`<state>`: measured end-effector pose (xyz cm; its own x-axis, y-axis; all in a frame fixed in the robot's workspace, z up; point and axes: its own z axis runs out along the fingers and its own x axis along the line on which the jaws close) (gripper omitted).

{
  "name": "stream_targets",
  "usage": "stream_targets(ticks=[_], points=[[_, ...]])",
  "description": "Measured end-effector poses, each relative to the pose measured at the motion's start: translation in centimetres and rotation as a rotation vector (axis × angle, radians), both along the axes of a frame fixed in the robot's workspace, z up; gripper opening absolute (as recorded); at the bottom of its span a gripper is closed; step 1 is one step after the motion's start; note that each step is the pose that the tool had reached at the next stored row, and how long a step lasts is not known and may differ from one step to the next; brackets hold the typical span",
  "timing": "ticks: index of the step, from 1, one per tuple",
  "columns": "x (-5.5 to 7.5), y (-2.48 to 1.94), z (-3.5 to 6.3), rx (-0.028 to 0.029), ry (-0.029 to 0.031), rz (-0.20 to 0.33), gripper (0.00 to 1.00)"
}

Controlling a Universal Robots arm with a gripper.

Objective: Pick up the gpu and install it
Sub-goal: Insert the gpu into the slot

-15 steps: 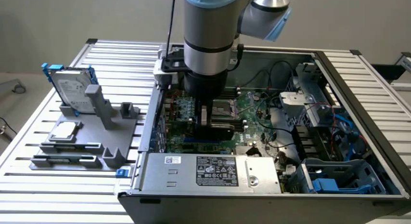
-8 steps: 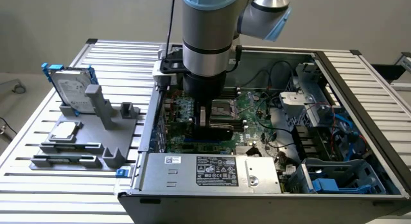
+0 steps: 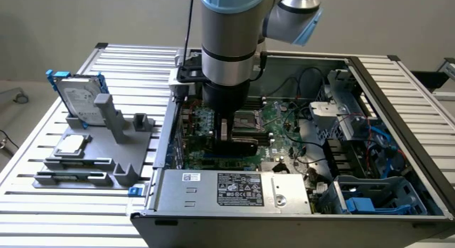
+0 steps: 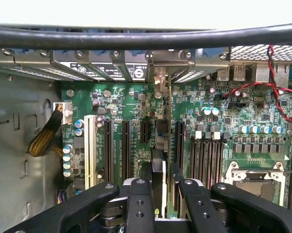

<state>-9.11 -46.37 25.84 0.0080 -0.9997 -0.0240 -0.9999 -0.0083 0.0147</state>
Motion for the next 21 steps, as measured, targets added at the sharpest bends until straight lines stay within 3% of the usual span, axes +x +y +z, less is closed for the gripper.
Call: stream_targets(ticks=[11,13,15,16,21], points=[[0.00,-0.02,-0.05,0.0012,0.0028,0.000,0.26],[-0.01,-0.02,-0.05,0.0014,0.0036,0.000,0.33],[0.00,-0.02,-0.05,0.0020,0.0046,0.000,0.33],[0.00,-0.02,-0.04,0.0026,0.0053,0.000,0.40],[0.00,-0.02,0.84,0.0050,0.0136,0.000,0.40]])
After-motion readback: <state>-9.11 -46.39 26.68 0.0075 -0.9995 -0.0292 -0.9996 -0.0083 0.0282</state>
